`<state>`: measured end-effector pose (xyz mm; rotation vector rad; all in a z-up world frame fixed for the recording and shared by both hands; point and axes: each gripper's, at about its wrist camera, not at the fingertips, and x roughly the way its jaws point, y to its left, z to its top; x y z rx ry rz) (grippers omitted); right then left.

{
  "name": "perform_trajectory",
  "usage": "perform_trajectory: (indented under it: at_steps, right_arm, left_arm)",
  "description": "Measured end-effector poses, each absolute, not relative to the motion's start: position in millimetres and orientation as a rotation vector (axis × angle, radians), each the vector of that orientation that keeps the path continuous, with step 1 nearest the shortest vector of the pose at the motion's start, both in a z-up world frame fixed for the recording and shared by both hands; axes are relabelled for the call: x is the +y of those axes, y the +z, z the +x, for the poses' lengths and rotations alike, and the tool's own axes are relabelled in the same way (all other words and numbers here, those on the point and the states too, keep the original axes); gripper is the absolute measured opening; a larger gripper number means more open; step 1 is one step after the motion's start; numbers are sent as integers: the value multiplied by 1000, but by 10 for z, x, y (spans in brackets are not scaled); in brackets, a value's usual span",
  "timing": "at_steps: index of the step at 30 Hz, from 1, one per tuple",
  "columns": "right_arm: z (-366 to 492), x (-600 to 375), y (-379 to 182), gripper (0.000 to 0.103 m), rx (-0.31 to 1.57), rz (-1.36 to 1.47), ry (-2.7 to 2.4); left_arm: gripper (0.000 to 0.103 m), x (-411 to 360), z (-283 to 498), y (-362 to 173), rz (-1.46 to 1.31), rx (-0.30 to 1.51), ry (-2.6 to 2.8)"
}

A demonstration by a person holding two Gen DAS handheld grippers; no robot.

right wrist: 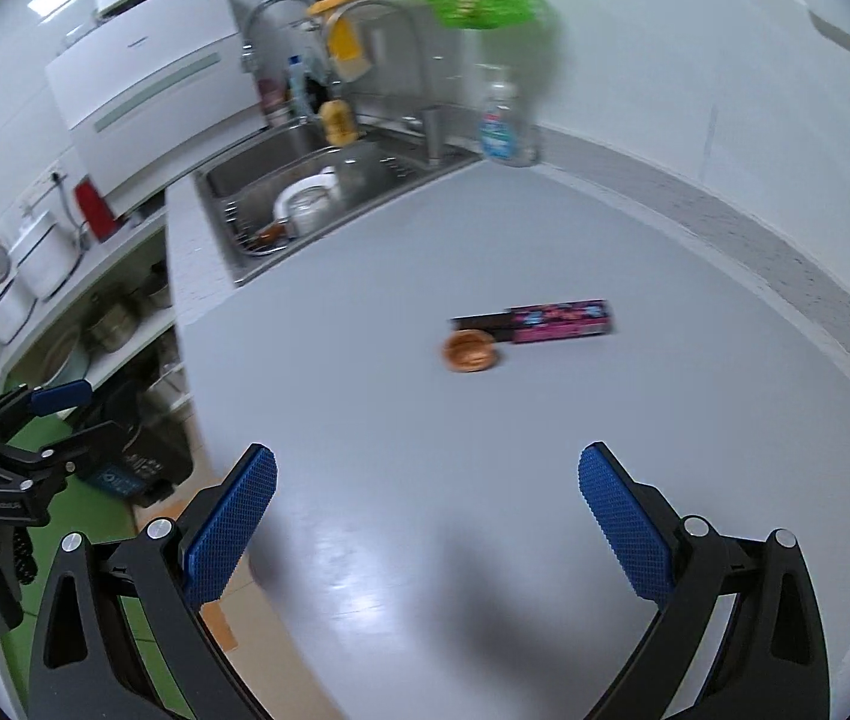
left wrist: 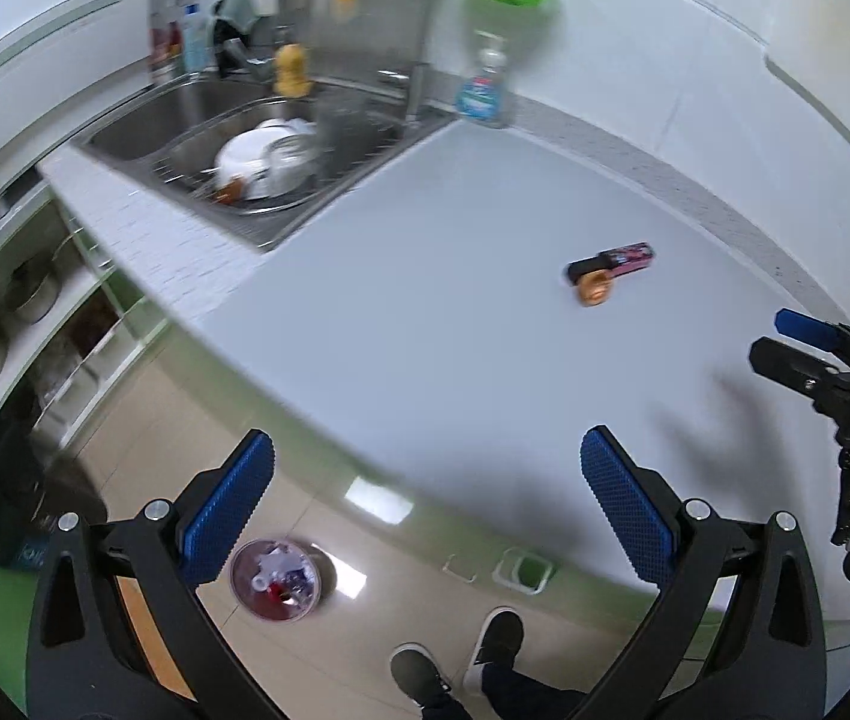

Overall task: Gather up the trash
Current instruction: 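Move both tools back over the counter toward the walnut shell, then lower the left tool around the walnut shell and close it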

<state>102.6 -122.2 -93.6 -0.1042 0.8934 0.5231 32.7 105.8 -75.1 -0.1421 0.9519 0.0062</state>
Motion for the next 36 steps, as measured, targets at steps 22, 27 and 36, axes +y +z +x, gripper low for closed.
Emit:
perform_trajectory:
  at_steps: [22, 27, 36]
  right_arm:
    - [1947, -2450, -1290, 97, 973, -53, 476]
    - [2077, -2603, -1376, 97, 989, -35, 472]
    - [2194, -2643, -1453, 97, 1002, -17, 487]
  left_arm:
    - [100, -319, 1858, -1338, -177, 1048, -92]
    - [100, -387, 2039, -1456, -172, 1054, -49]
    - [52, -391, 2129, -1605, -162, 1085, -11]
